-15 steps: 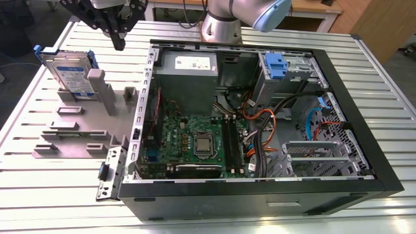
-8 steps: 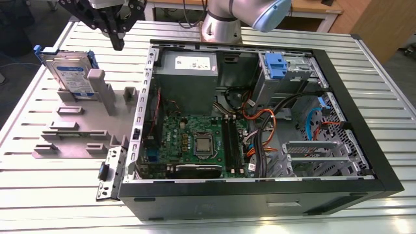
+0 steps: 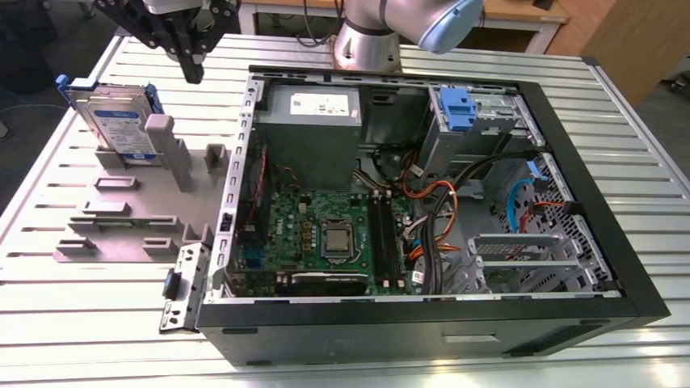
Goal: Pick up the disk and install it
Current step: 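Reach for the disk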
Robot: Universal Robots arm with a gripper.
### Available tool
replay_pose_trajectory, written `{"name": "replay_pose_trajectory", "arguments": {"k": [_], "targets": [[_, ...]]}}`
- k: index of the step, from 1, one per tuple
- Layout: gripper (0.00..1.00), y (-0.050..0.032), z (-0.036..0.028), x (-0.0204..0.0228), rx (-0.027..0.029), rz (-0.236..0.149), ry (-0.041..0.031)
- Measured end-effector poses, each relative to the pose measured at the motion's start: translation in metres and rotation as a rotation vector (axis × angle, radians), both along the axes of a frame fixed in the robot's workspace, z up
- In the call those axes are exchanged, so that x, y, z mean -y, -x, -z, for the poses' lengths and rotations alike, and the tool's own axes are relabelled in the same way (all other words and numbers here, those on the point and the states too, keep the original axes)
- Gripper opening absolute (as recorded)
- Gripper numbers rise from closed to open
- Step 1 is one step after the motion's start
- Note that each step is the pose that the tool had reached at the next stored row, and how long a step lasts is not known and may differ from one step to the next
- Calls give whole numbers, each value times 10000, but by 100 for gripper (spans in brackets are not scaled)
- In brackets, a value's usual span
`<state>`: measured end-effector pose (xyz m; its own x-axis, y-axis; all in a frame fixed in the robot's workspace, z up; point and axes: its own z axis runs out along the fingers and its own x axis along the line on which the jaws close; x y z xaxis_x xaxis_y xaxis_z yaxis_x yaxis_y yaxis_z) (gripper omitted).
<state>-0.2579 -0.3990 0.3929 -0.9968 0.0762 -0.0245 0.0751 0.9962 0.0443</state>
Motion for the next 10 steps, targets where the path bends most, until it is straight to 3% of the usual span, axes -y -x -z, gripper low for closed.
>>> {"name": "replay_pose_trajectory", "arguments": {"k": [10], "targets": [[11, 28, 0, 0, 0, 0, -1]]}}
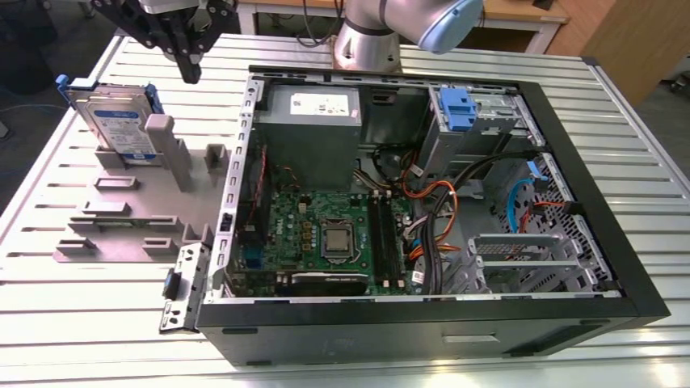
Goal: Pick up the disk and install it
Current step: 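Reach for the disk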
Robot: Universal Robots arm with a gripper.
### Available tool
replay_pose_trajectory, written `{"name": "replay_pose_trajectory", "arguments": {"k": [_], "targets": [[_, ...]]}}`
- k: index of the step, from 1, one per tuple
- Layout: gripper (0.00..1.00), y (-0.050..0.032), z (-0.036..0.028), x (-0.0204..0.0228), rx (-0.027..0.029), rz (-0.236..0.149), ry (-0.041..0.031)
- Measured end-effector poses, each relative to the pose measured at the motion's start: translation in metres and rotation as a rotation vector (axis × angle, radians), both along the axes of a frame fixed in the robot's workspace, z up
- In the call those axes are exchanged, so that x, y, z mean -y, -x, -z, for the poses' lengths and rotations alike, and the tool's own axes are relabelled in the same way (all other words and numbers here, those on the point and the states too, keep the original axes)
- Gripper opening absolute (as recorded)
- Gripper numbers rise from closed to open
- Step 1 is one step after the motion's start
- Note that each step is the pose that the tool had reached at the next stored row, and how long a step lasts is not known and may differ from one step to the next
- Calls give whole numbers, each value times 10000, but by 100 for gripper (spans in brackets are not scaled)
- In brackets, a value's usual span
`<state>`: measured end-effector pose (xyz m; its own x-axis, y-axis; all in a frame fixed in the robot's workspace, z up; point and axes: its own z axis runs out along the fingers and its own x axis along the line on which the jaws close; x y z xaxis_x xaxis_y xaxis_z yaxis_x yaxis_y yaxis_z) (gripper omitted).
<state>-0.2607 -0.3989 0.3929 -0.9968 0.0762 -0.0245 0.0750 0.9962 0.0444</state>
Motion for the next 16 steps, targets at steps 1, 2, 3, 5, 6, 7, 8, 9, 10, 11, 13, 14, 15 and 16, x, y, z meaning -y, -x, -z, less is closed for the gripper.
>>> {"name": "replay_pose_trajectory", "arguments": {"k": [1, 2, 3, 5, 6, 7, 8, 9, 10, 11, 13, 14, 15, 16], "targets": [[11, 3, 0, 0, 0, 0, 1], [11, 5, 0, 0, -1, 0, 1], [11, 8, 0, 0, -1, 0, 1], [11, 15, 0, 0, 0, 0, 0], [11, 18, 0, 0, 0, 1, 0], [11, 21, 0, 0, 0, 1, 1], [11, 23, 0, 0, -1, 0, 0], [11, 25, 0, 0, 0, 1, 0], [11, 28, 0, 0, 0, 0, 1], [11, 30, 0, 0, 0, 0, 1], [11, 35, 0, 0, 0, 1, 0], [11, 38, 0, 0, 0, 1, 0], [11, 40, 0, 0, 0, 0, 0], [11, 43, 0, 0, 0, 0, 0]]}}
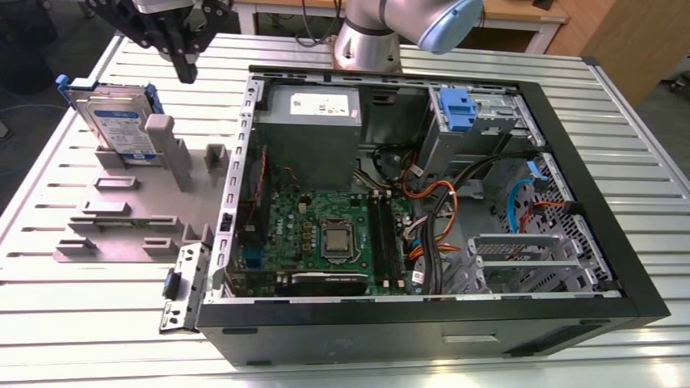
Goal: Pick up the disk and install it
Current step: 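Reach for the disk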
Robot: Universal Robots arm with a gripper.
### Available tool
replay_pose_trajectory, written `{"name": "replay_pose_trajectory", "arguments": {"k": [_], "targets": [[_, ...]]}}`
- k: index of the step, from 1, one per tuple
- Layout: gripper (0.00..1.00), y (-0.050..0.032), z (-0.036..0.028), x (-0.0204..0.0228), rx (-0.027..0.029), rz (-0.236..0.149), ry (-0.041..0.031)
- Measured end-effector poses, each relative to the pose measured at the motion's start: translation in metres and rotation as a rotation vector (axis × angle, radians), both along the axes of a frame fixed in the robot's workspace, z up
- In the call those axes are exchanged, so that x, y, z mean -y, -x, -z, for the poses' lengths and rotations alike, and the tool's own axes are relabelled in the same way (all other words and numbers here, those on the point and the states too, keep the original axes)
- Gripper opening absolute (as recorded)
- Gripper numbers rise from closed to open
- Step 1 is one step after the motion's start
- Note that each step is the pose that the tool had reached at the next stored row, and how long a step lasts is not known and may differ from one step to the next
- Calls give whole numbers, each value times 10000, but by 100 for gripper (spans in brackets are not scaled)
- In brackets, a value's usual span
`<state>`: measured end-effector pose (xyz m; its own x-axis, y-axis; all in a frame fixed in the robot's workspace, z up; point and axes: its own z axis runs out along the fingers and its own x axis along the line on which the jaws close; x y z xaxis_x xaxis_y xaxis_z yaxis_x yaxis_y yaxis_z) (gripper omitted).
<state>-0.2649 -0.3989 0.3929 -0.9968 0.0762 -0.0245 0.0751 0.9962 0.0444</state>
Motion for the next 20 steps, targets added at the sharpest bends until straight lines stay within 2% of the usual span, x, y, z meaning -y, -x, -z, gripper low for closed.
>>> {"name": "replay_pose_trajectory", "arguments": {"k": [20], "targets": [[11, 46, 0, 0, 0, 0, 0]]}}
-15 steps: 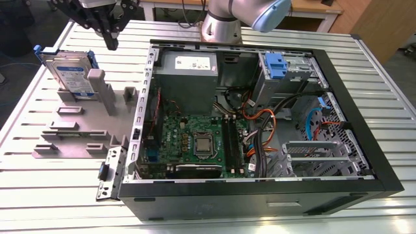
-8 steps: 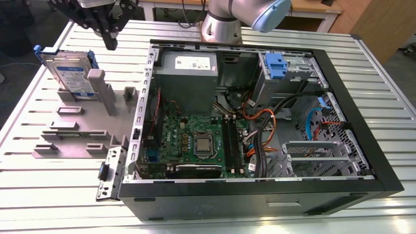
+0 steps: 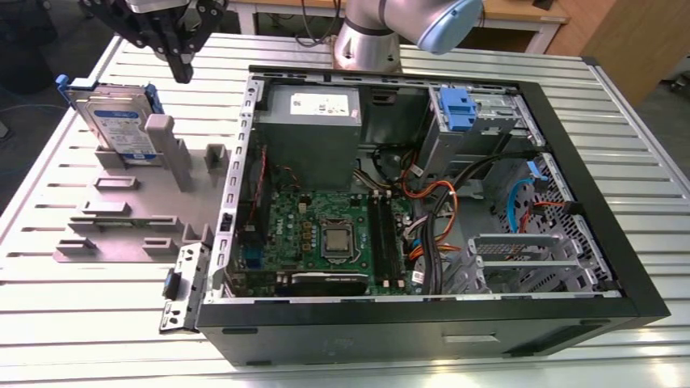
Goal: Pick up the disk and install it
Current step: 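Reach for the disk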
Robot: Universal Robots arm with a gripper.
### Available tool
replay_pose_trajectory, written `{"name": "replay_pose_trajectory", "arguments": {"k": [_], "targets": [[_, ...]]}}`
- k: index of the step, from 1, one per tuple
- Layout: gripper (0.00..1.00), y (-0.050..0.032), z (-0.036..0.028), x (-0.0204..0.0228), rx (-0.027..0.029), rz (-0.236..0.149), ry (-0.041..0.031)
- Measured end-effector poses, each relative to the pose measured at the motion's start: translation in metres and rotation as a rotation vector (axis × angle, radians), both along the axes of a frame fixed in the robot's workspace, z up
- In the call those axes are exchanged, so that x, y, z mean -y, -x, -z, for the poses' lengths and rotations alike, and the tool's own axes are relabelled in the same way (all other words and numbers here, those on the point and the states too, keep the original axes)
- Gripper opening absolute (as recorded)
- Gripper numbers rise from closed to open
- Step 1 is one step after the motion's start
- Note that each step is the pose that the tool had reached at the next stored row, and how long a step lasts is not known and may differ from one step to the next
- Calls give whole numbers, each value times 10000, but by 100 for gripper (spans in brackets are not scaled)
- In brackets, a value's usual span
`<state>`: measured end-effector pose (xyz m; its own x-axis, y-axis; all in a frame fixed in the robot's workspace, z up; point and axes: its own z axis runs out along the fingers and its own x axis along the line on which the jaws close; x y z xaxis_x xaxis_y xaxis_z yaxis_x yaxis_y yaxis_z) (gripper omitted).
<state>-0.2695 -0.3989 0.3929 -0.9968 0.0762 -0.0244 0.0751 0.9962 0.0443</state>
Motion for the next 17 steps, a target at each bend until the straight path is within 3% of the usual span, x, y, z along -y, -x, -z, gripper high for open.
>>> {"name": "replay_pose_trajectory", "arguments": {"k": [17], "targets": [[11, 34, 0, 0, 0, 1, 0]]}}
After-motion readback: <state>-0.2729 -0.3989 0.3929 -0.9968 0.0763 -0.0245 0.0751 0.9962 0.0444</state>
